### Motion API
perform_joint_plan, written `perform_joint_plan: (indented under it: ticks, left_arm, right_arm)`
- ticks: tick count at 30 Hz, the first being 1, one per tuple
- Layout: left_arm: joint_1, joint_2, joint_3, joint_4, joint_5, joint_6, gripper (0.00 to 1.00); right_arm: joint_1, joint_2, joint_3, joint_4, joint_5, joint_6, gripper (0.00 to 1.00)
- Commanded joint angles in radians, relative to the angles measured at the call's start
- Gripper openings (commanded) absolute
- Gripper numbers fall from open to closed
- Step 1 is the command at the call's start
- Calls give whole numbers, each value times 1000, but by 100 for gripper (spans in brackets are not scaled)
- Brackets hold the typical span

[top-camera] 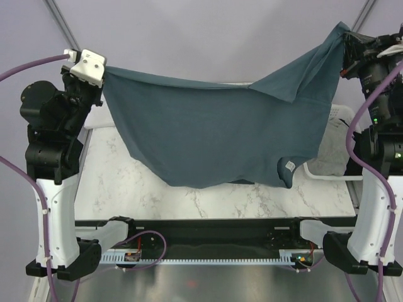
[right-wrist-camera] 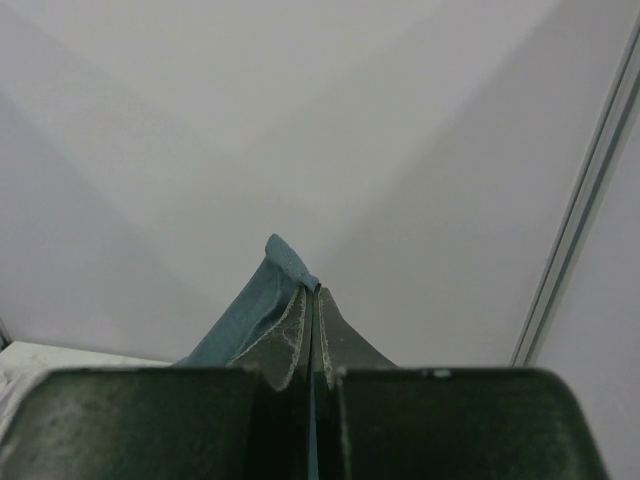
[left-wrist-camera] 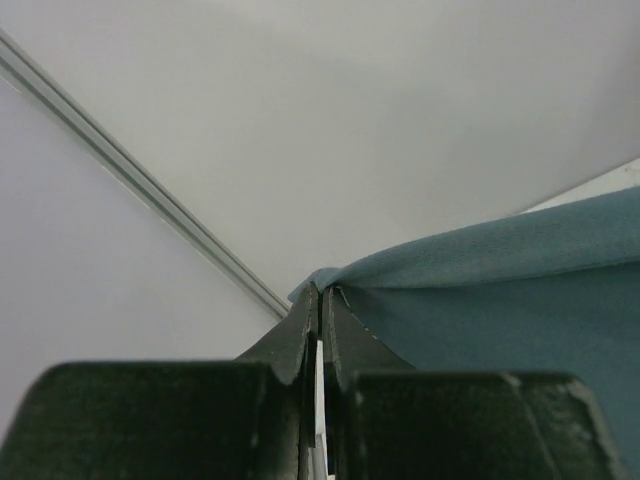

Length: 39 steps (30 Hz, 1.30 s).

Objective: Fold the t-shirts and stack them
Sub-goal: Flatten the tshirt out

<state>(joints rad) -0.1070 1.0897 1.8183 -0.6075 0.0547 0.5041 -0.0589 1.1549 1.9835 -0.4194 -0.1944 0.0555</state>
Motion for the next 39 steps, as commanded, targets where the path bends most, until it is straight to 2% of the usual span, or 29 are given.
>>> perform_joint_plan:
  ticks: [1,6,13,19,27,33,39]
  left_arm:
    - [1,-42,-19,63,-32,-9,2]
    - [1,-122,-80,25,-18,-50,2]
    - [1,-137,79,-20,-13,-53,2]
    - [1,-154,197,-87,-1,-73,2]
    - [0,-102,269,-92,-26,-56,2]
    - [1,-2,190,-40,-23,-36,2]
    - [1,131,-9,96,-1,-39,2]
  right_arm:
    - [-7,3,17,31,6,-16,0]
    - [-7,-101,-57,24,-11,-13,0]
    - [-7,-121,139,-24,-10,-34,0]
    - [-10,-176,204,-32,-8,-29,0]
    - [-27,-89,336,-35,-28,-17,0]
    - [-27,34,298,-6,-10,-86,0]
    - [-25,166,54,106,-42,-100,0]
